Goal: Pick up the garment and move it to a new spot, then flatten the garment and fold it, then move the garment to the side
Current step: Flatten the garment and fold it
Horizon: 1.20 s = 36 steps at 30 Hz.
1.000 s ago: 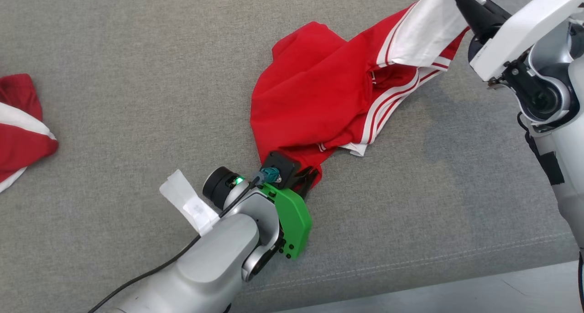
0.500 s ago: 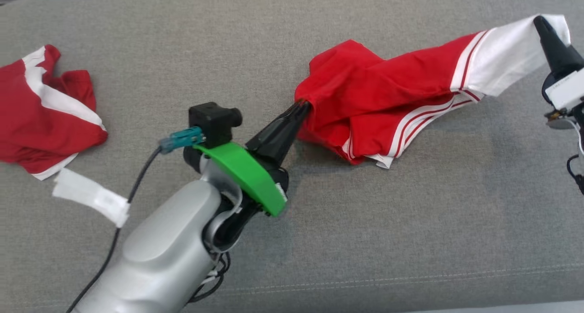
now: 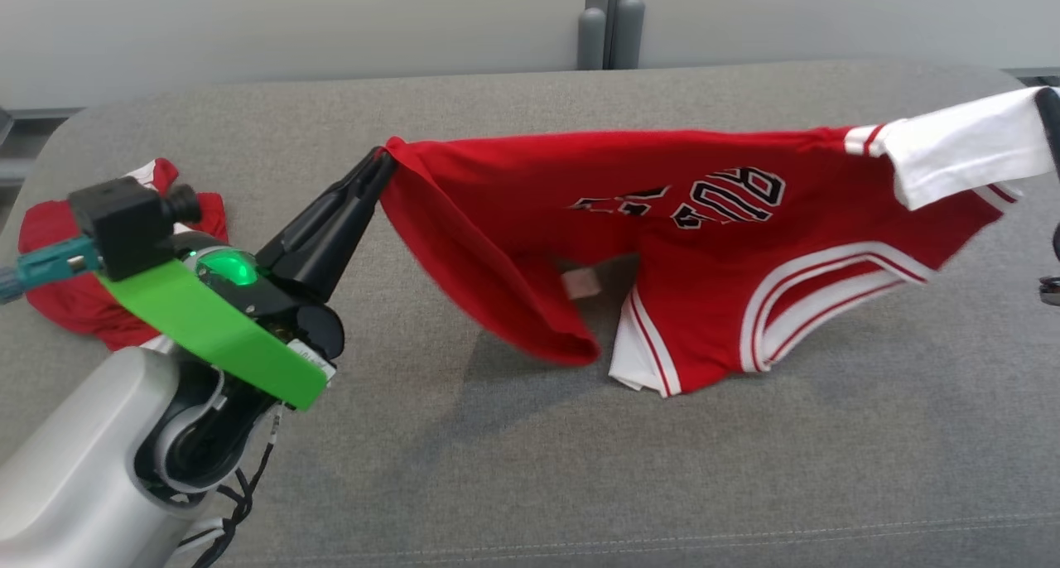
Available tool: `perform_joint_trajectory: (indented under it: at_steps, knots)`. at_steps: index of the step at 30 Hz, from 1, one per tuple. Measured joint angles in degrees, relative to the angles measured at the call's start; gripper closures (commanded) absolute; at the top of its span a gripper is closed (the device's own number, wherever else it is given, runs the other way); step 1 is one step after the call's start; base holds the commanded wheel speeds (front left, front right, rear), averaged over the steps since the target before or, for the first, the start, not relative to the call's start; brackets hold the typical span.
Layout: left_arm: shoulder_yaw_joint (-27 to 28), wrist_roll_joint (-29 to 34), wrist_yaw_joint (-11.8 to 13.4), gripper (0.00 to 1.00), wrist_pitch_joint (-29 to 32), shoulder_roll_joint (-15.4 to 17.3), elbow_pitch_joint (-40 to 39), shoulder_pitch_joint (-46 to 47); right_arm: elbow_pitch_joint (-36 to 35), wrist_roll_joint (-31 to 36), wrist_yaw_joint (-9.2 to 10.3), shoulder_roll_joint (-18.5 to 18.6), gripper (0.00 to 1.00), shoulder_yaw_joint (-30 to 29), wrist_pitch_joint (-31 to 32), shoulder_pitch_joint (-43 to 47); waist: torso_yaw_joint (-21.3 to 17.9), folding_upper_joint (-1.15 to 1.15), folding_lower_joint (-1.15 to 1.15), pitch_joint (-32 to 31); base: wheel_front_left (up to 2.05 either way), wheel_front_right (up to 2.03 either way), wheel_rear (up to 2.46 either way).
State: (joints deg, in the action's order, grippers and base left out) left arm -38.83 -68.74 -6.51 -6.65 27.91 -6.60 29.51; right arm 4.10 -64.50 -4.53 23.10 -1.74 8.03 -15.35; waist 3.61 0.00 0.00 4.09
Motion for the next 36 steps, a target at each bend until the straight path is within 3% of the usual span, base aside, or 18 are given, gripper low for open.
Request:
perform_joint_trajectory:
  at_steps: [4,9,10,13,17,21,23,24,25,28,31,33,36]
  knots:
    - [1.68,-3.24,0.04,1.00,2.30,3.16,-7.66,-0.88,-6.55,-4.05,-0.49,0.27,1.00,-2.07,0.11,3.26,-1.21,0.00,0.00,-1.81,0.00,0.00,0.00]
    - [1.90,-6.37,0.75,1.00,4.10,4.54,-16.53,-3.27,-14.44,-8.82,-0.63,-0.74,1.00,-4.45,0.18,7.38,-2.83,0.00,0.00,-2.81,0.00,0.00,0.00]
    - [2.26,-6.79,2.25,1.00,5.15,6.39,-20.53,-4.71,-18.50,-10.66,-0.71,-0.74,1.00,-6.01,0.68,9.95,-3.58,0.00,0.00,-3.15,0.00,0.00,0.00]
    - [3.26,-7.00,4.09,1.00,6.24,8.55,-23.06,-5.72,-21.85,-12.28,-0.75,-0.69,1.00,-7.51,1.07,12.28,-4.20,0.00,0.00,-3.22,0.00,0.00,0.00]
    - [5.28,-9.91,7.27,1.00,8.93,12.26,-24.88,-6.13,-24.21,-13.74,1.58,-0.48,1.00,-7.62,3.59,13.79,-4.75,0.00,0.00,-2.14,0.00,0.00,0.00]
    - [5.61,-14.19,8.12,1.00,12.68,12.54,-20.97,-5.28,-21.81,-14.68,5.32,-0.78,1.00,-3.89,6.35,11.58,-4.85,0.00,0.00,0.16,0.00,0.00,0.00]
    - [4.97,-15.47,8.12,1.00,14.96,12.37,-16.49,-3.00,-18.45,-14.24,8.77,-1.86,1.00,-2.82,6.39,6.95,-4.72,0.00,0.00,1.55,0.00,0.00,0.00]
    - [4.78,-16.22,8.16,1.00,16.75,11.63,-11.74,0.52,-14.92,-12.71,12.34,-3.24,1.00,-1.66,5.63,0.12,-4.50,0.00,0.00,2.97,0.00,0.00,0.00]
    - [4.89,-16.03,8.61,1.00,17.08,11.17,-8.97,2.53,-13.12,-11.52,13.49,-4.11,1.00,-1.08,4.99,-4.01,-4.36,0.00,0.00,3.72,0.00,0.00,0.00]
    - [5.25,-11.79,9.39,1.00,17.73,10.22,-1.44,9.82,-8.54,-7.47,13.69,-6.75,1.00,0.07,1.93,-16.49,-3.86,0.00,0.00,5.98,0.00,0.00,0.00]
    - [5.28,-2.99,9.53,1.00,17.17,9.40,2.70,19.44,-6.00,-3.59,13.16,-8.64,1.00,-1.01,-2.34,-28.92,-3.25,0.00,0.00,8.29,0.00,0.00,0.00]
    - [6.56,1.16,9.46,1.00,14.54,6.81,3.67,26.08,-5.71,-1.55,12.83,-9.13,1.00,-2.94,-5.37,-36.87,-2.75,0.00,0.00,9.83,0.00,0.00,0.00]
    - [6.31,6.66,7.46,1.00,12.00,3.61,3.36,33.99,-4.12,0.56,12.59,-8.66,1.00,-5.20,-8.28,-46.45,-1.95,0.00,0.00,12.17,0.00,0.00,0.00]
